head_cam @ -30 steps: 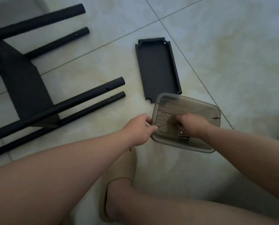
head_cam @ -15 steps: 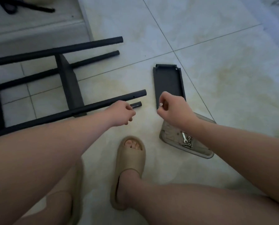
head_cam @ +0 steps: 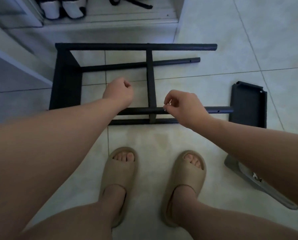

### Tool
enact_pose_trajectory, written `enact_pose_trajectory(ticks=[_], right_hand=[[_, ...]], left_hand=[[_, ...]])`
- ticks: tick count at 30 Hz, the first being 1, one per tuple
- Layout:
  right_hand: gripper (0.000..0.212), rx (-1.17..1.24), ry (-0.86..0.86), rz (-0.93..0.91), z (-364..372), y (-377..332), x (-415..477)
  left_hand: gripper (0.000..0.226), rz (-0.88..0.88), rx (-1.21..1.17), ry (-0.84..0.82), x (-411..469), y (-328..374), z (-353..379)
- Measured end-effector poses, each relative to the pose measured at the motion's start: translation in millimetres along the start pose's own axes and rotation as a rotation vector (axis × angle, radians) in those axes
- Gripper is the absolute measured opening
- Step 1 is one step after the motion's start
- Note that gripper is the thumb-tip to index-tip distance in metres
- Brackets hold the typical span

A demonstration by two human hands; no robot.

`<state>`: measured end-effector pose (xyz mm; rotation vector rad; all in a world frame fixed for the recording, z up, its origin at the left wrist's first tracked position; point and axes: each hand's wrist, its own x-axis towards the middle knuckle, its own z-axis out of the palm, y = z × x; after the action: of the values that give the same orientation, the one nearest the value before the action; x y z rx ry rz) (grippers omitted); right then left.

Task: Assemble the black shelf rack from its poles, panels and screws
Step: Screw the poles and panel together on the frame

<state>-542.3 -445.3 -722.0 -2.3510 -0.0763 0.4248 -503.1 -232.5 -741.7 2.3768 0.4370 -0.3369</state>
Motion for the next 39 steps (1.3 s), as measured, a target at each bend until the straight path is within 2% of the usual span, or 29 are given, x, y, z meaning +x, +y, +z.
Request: enact_pose_trajectory(ticks=[5, 12, 18, 31, 35, 39], right_hand=[[0.011, 0.046, -0.013, 0.047, 30, 1, 17], [0.019, 0.201, 0.018, 0.056, 36, 18, 6], [0.021, 0.239, 0.022, 0.031, 40, 23, 4], [0.009, 0.066, -0.021, -0.037, 51, 25, 2], [0.01, 0.111, -0.045, 0.046, 56, 20, 11], [0.022, 0.227, -0.036, 0.192, 61, 13, 13]], left_hand=[[0.022, 0.029, 0.012, -0.135, 17, -25, 17], [0.057, 0.12, 0.003, -0.404, 36, -20, 48], [0.048, 0.133, 0.0, -0.626, 42, -18, 55], [0.044, 0.195, 0.065, -0.66, 44, -17, 52], [0.044, 0.184, 0.025, -0.65, 42, -18, 53], [0.048, 0.165, -0.008, -0.65, 40, -18, 52]])
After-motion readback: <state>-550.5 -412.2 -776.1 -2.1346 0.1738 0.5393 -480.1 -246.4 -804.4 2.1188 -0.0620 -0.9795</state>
